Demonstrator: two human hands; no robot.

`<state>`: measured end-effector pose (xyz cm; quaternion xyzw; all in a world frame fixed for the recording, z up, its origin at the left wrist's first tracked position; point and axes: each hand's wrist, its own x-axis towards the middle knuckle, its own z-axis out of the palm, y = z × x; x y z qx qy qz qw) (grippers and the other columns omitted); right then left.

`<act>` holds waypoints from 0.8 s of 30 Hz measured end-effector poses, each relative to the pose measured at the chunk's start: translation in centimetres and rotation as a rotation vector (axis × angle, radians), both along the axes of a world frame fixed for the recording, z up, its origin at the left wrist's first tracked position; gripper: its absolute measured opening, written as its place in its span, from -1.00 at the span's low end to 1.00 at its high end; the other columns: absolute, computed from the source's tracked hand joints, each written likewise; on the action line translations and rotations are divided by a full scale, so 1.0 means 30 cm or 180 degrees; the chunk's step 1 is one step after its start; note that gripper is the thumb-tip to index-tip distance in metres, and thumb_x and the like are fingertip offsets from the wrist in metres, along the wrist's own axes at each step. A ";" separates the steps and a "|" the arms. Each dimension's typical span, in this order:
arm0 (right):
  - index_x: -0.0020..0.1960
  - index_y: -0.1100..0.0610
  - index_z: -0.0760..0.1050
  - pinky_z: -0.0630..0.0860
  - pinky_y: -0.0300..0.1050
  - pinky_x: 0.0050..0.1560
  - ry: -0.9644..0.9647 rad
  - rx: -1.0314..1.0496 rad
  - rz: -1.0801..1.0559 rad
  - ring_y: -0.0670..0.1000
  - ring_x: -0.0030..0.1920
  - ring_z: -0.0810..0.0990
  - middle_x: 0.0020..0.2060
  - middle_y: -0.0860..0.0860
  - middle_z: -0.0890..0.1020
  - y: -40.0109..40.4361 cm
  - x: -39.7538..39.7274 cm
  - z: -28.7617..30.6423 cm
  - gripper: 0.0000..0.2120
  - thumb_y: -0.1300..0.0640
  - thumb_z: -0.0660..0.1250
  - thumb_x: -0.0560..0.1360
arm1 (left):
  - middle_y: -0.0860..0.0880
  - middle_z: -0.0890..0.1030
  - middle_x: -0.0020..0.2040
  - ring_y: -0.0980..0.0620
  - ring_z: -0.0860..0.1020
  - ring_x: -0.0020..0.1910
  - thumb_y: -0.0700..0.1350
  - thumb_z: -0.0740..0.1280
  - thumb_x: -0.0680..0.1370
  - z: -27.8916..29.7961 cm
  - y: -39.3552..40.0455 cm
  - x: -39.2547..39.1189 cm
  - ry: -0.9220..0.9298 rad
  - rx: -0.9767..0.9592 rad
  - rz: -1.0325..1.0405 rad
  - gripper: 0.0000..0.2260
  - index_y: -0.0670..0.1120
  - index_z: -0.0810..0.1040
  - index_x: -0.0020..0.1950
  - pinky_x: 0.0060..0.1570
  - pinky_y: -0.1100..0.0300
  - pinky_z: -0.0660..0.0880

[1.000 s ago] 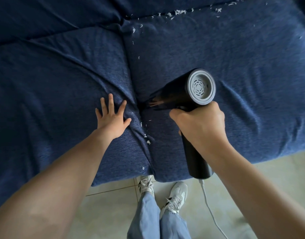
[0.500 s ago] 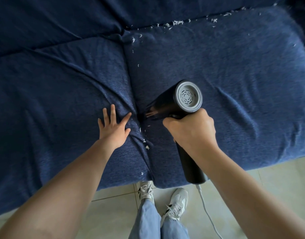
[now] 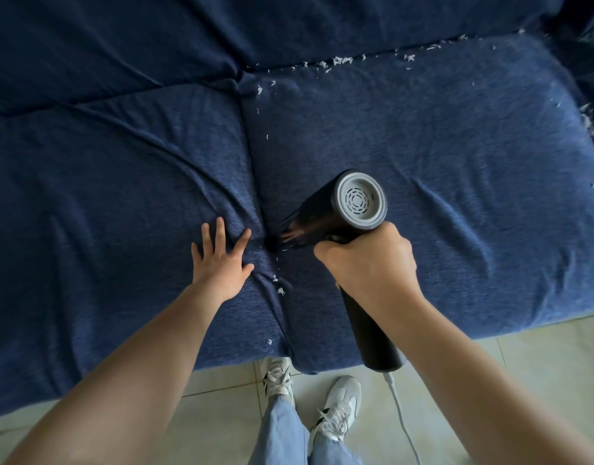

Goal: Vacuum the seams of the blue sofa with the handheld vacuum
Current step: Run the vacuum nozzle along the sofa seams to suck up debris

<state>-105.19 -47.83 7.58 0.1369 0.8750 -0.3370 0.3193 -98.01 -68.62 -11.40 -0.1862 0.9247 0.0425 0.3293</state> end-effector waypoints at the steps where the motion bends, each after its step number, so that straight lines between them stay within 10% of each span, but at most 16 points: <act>1: -0.12 0.10 0.59 0.63 -0.03 -0.03 0.0000 -0.0003 0.0018 0.13 -0.07 0.69 -0.19 0.09 0.72 0.004 -0.003 0.006 -0.69 -0.11 0.40 0.28 | -0.16 -0.42 0.52 -0.26 -0.37 0.50 0.20 0.09 0.63 0.002 0.005 0.002 0.0002 0.0000 0.0010 -0.38 0.19 -0.20 0.57 0.48 -0.26 -0.11; 24: -0.12 0.08 0.59 0.67 0.05 0.02 -0.0026 -0.0053 0.0135 0.15 -0.12 0.72 -0.21 0.09 0.72 0.065 0.028 0.044 -0.54 -0.17 0.30 0.10 | -0.12 -0.29 0.57 -0.24 -0.33 0.51 0.20 -0.01 0.64 -0.001 0.085 0.068 0.0121 0.0029 0.0154 -0.46 0.16 -0.11 0.58 0.48 -0.25 -0.11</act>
